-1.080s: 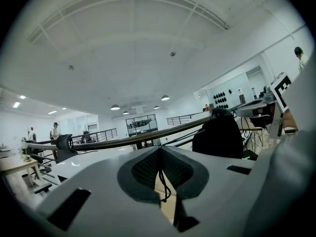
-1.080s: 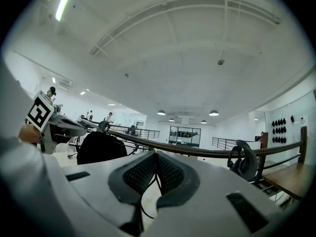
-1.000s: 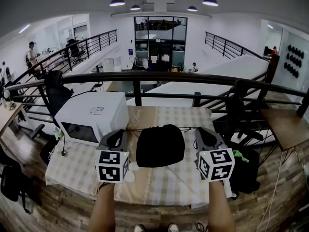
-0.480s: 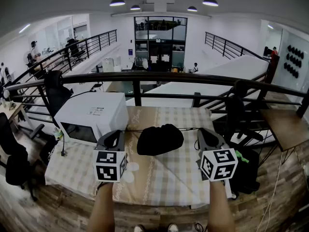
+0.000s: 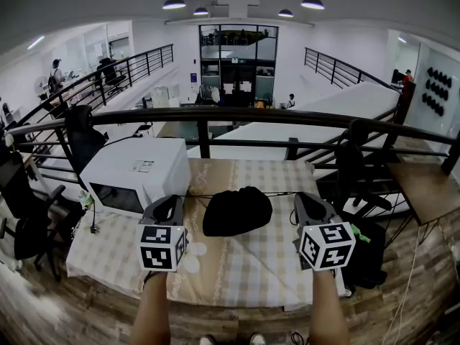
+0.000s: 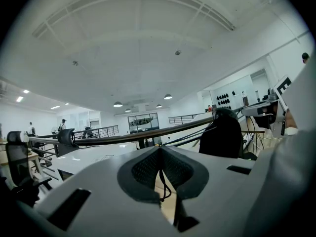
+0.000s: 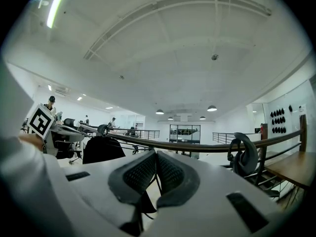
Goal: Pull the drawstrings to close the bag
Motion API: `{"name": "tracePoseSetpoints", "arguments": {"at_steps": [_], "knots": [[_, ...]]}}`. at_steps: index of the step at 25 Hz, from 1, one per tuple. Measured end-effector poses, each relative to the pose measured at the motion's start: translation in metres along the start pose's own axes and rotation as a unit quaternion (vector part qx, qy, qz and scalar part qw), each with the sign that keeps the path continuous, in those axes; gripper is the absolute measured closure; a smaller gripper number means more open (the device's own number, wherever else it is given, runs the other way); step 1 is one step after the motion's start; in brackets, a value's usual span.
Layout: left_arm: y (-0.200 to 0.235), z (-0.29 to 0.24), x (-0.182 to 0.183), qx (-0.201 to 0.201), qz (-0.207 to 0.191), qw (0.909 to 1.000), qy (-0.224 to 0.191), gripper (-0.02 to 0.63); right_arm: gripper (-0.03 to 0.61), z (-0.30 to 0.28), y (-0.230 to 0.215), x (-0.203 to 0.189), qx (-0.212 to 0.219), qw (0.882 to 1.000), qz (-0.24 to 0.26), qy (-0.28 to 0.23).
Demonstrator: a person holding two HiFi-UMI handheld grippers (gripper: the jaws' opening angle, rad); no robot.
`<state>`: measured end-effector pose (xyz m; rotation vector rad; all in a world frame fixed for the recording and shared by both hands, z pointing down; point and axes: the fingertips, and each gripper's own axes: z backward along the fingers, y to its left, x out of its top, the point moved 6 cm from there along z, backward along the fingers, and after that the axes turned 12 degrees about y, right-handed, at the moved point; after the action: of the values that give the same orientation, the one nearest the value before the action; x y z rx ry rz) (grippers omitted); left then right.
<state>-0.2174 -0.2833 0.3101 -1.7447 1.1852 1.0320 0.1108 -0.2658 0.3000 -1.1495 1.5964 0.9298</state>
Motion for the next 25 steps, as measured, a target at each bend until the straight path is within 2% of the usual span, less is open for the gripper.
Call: {"name": "tracePoseSetpoints", "arguments": {"at_steps": [25], "knots": [[-0.0050, -0.0096, -0.0060, -0.013, -0.005, 0.9998, 0.012, 0.584, 0.555, -0.0015, -0.0039, -0.0045, -0.014, 1.000, 0.001, 0.006]]}}
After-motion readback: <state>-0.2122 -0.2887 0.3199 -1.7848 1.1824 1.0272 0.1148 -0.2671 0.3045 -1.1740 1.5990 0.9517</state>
